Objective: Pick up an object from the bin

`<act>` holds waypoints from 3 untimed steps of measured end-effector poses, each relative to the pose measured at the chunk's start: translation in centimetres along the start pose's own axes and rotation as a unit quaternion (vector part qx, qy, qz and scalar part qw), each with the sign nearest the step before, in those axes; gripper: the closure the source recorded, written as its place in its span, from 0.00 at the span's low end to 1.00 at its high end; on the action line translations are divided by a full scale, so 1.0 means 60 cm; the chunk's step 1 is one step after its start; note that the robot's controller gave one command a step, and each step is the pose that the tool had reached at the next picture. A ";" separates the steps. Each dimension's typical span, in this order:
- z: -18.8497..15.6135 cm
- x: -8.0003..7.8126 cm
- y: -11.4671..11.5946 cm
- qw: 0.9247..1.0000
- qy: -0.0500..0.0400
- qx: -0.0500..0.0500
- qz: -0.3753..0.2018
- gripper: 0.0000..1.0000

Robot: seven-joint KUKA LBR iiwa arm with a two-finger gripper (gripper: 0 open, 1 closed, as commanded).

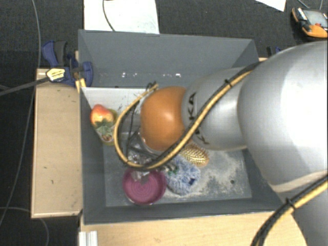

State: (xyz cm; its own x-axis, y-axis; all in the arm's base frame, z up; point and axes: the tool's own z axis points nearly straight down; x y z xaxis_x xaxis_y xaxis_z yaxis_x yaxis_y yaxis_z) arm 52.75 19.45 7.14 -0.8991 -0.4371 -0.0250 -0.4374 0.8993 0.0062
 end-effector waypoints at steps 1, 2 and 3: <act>0.000 0.001 -0.002 1.000 0.000 0.000 -0.007 1.00; -0.009 0.005 -0.010 1.000 -0.001 0.000 0.006 1.00; -0.018 0.008 -0.011 1.000 -0.001 0.000 0.005 1.00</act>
Offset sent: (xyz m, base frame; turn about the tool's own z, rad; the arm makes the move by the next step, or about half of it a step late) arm -0.0017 -0.0074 0.0036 0.0115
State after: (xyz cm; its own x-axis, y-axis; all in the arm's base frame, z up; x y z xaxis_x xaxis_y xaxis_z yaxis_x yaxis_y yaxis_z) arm 52.59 18.66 8.20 -0.9035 -0.4276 -0.0274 -0.4279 0.9038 0.0066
